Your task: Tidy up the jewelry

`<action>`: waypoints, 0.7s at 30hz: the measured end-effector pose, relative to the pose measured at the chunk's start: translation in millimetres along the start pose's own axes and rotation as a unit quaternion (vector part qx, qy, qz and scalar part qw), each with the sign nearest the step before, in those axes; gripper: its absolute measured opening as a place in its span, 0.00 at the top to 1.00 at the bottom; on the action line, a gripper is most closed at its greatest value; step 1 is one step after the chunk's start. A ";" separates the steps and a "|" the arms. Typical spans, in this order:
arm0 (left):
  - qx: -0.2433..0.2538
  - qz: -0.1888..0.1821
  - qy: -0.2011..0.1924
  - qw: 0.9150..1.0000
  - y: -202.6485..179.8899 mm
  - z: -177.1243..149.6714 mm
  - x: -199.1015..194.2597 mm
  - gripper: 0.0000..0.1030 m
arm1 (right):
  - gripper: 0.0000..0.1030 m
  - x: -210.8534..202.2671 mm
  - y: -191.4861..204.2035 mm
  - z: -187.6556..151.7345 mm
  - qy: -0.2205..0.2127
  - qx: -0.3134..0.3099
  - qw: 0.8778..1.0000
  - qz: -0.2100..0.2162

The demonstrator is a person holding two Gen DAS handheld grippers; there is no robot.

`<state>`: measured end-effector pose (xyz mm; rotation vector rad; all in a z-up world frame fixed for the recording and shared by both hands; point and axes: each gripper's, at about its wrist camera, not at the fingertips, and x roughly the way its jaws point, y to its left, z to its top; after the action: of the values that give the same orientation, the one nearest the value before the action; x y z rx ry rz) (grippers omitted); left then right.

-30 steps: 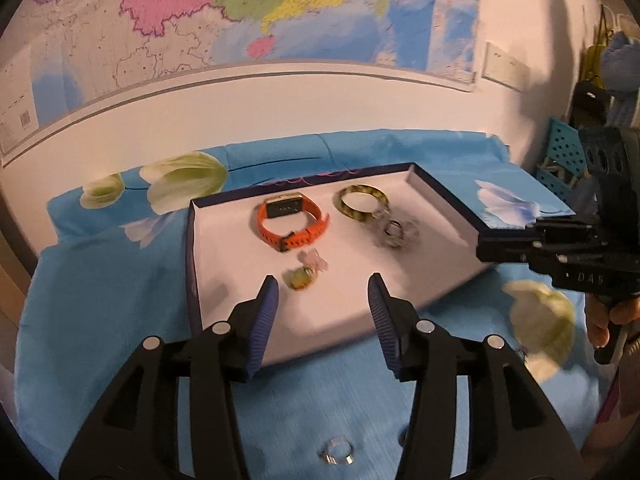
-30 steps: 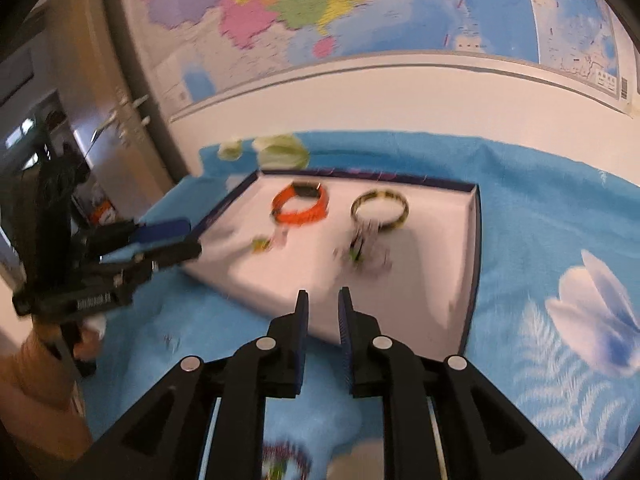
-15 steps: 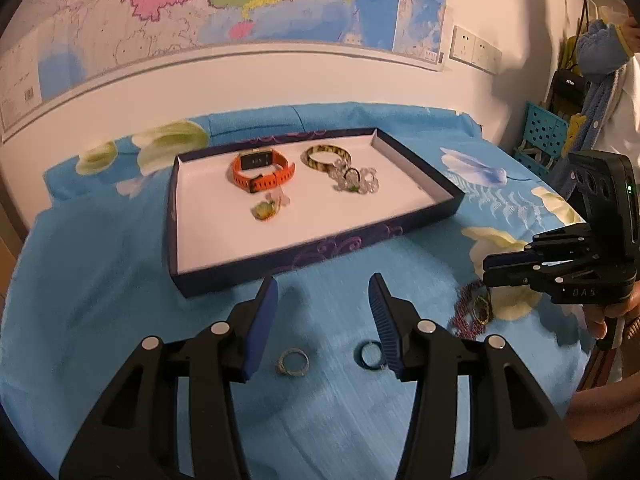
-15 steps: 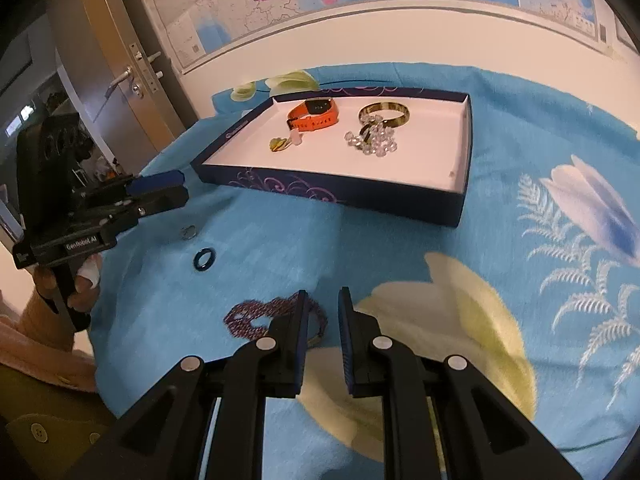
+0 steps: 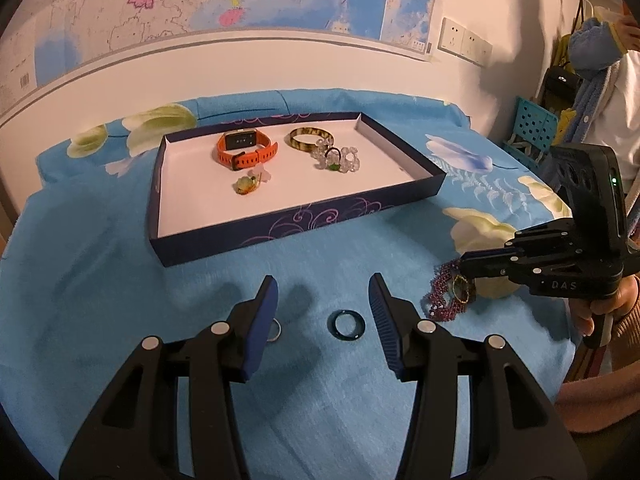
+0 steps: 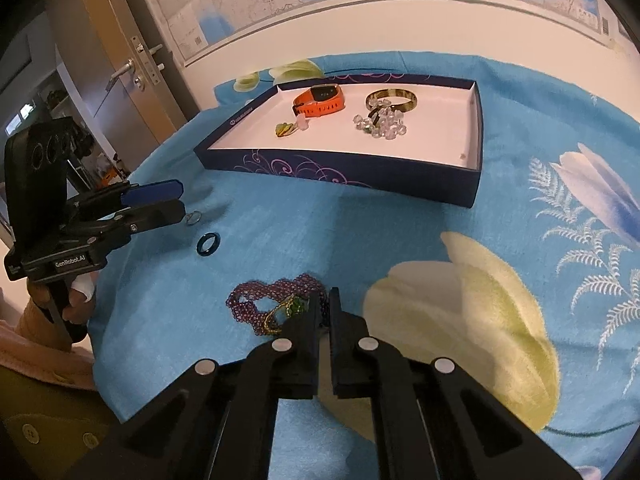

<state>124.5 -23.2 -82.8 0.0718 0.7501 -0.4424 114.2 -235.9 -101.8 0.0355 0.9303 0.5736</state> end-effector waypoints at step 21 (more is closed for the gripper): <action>0.029 -0.021 0.034 0.999 -11.9 -16.2 9.4 0.60 | 0.98 -39.0 34.5 16.0 -0.068 -0.029 0.997 0.029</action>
<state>115.2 -33.8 -99.9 0.1254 0.8066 -0.5029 93.0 -221.9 -53.6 0.0487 0.7829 0.6432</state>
